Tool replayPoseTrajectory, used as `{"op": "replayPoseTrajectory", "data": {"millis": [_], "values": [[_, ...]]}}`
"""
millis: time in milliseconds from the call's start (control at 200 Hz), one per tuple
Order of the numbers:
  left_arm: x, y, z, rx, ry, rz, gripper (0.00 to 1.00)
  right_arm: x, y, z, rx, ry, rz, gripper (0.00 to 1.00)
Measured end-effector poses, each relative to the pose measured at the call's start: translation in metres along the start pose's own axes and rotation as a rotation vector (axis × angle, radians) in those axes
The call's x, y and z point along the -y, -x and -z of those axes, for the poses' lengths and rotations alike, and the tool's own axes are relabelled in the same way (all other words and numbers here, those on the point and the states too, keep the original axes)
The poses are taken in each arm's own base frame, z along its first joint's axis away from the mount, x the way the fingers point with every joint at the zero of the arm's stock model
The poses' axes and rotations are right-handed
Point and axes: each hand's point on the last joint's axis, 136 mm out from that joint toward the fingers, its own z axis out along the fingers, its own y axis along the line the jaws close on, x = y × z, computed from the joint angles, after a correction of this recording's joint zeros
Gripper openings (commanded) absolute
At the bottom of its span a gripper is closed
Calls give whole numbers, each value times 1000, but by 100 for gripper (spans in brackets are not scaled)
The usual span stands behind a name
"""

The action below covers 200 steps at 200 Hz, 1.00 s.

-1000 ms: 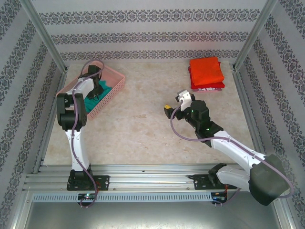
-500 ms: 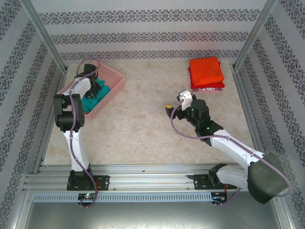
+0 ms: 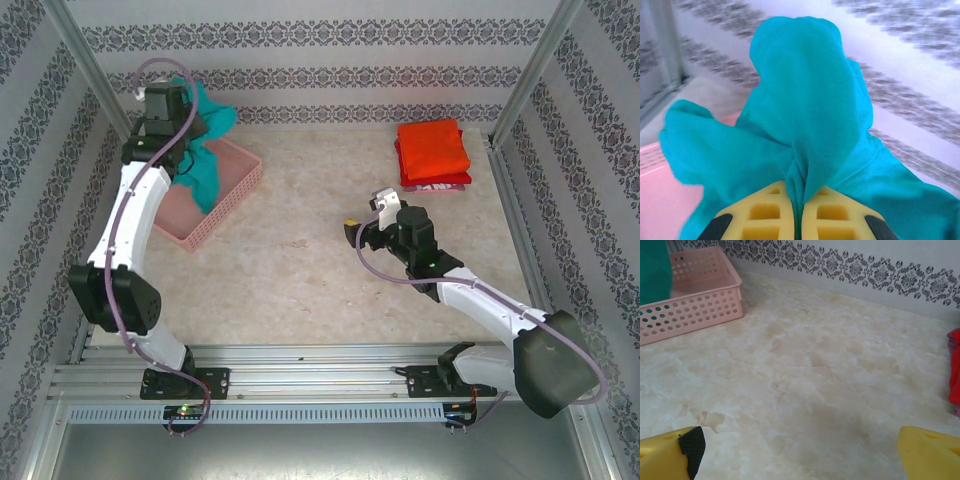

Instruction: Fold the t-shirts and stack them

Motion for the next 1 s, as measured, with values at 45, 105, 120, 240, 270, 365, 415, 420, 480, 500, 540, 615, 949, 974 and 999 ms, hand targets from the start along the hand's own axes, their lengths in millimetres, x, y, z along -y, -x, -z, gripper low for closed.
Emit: {"op": "replayPoseTrajectory", "data": {"millis": [45, 105, 120, 240, 270, 365, 415, 420, 480, 500, 540, 615, 949, 974, 999], "values": [[26, -4, 13, -1, -65, -32, 0, 0, 0, -1, -2, 2, -7, 98], [57, -15, 26, -15, -138, -72, 0, -1, 0, -1, -2, 5, -19, 98], [63, -18, 30, -19, -154, -82, 0, -1, 1, -1, -1, 6, -22, 98], [113, -51, 50, -77, -284, -150, 2, -2, 3, -1, 7, 11, -40, 98], [121, -60, 53, -95, -306, -160, 5, -1, 3, -1, 7, 10, -46, 98], [127, -89, 51, -159, -334, -186, 36, 1, 3, -1, 7, 8, -59, 98], [123, -103, 44, -195, -325, -197, 72, 2, 3, -1, 8, 6, -63, 98], [123, -104, 44, -198, -324, -197, 75, 2, 3, -1, 8, 6, -64, 98], [118, -120, 35, -234, -308, -208, 96, 2, 3, -1, 8, 6, -71, 98], [116, -124, 32, -242, -303, -211, 96, 3, 3, -1, 8, 4, -73, 98], [114, -134, 26, -264, -295, -219, 97, 4, 3, -1, 8, 3, -81, 98], [110, -151, 15, -299, -282, -234, 97, 6, 3, -1, 8, 0, -89, 98], [64, -225, -85, -468, -123, -231, 86, 10, 2, 1, 11, -6, -139, 98], [57, -231, -94, -486, -105, -222, 86, 10, 2, 2, 12, -6, -140, 98], [50, -238, -103, -501, -86, -213, 85, 10, 1, 3, 13, -7, -143, 98]]}}
